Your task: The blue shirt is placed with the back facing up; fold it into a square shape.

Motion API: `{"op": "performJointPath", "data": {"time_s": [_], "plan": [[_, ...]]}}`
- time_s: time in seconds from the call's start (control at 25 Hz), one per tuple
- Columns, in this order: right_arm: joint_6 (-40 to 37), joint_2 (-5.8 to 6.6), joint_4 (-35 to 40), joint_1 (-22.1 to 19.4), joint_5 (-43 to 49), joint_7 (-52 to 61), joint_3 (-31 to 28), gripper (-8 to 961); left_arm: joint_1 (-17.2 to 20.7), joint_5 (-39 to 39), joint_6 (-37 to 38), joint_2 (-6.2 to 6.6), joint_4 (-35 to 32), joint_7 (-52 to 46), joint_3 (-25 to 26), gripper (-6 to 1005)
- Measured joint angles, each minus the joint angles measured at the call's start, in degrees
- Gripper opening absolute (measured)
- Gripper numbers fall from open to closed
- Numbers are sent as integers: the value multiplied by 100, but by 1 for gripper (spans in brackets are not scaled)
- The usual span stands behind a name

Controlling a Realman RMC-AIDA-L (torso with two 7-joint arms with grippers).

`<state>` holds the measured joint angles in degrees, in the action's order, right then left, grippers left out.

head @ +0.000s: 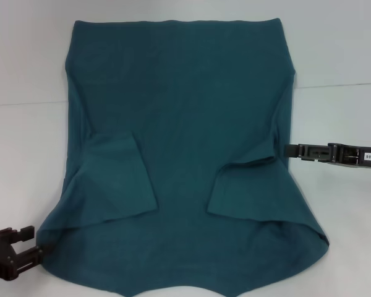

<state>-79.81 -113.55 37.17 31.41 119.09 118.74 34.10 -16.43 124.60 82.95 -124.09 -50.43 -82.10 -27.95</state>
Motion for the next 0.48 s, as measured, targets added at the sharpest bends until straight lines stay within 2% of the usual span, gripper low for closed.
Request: {"op": "performJointPath", "data": {"time_s": [0.48], "plan": [[23,18,0,15,-4,0,-64,832,-24,240,31,-4,-113,-221,-33,537]]}}
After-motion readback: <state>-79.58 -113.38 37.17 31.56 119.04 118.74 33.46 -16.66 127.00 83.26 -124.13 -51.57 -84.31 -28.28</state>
